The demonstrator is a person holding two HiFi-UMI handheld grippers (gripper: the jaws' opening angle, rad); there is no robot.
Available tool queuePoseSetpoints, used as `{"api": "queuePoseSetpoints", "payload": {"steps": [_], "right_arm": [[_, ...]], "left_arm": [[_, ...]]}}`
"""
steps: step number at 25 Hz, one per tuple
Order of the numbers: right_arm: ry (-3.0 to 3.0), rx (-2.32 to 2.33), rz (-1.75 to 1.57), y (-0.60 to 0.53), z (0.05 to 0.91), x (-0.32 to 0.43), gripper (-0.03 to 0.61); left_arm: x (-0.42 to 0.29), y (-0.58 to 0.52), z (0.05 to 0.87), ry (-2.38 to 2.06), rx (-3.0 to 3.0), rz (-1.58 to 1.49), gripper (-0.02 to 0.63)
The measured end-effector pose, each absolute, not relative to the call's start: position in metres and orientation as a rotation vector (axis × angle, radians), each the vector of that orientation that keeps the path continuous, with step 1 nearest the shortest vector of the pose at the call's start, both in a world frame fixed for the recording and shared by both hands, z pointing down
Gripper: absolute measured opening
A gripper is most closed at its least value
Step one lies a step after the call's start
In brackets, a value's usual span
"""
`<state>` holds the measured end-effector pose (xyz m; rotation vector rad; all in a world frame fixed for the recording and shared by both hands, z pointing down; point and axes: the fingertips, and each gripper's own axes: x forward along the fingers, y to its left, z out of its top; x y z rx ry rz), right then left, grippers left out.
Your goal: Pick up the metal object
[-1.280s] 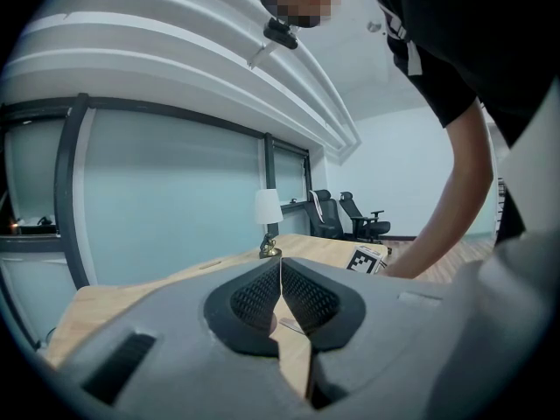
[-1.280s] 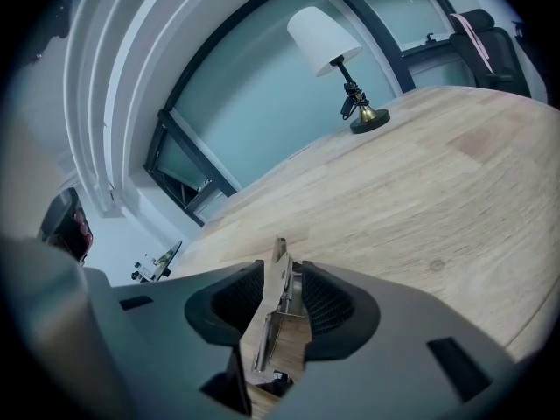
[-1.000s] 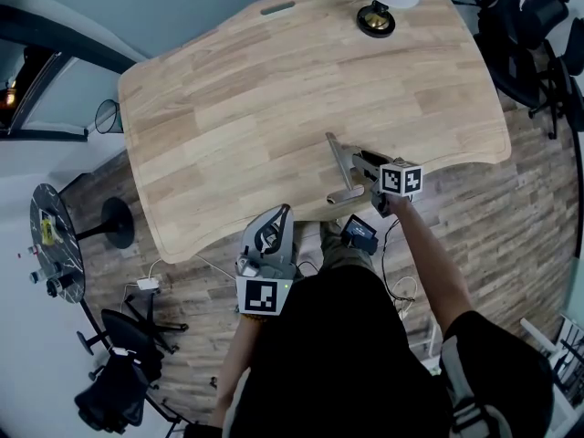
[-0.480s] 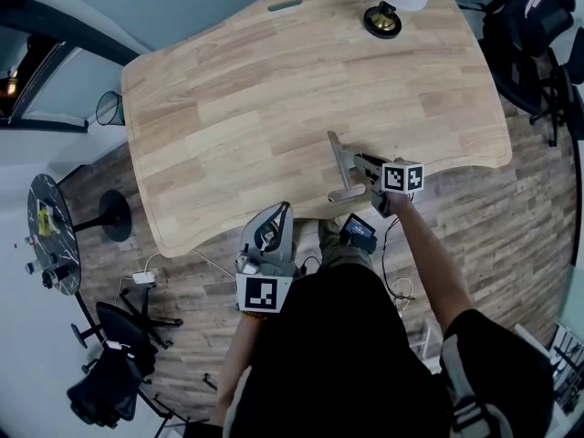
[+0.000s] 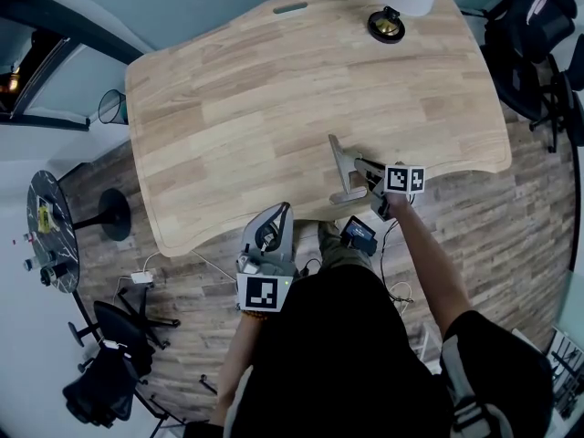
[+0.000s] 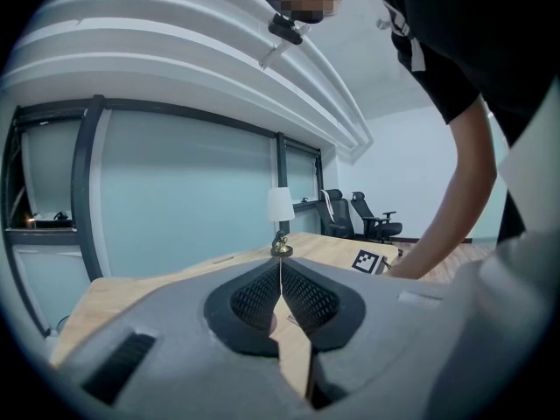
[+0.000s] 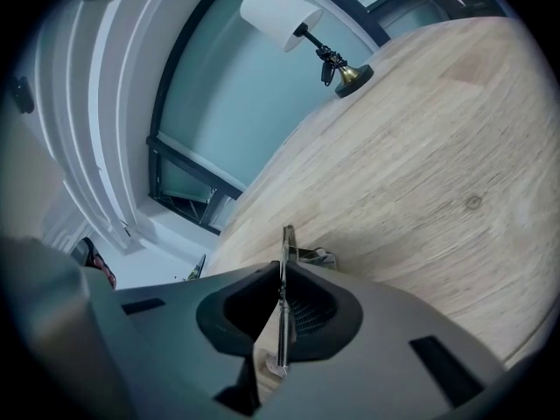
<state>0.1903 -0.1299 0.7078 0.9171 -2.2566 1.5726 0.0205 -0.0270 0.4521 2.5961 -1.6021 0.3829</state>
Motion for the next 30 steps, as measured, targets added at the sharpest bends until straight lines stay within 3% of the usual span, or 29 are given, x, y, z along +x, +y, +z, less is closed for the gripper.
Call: {"api": "queuePoseSetpoints", "payload": {"steps": [30], "right_arm": [[-2.212, 0.948, 1.680, -0.121, 0.694, 0.176, 0.011]], "left_arm": [[-0.003, -0.034, 0.444, -1.586, 2.624, 0.348, 0.017]]}}
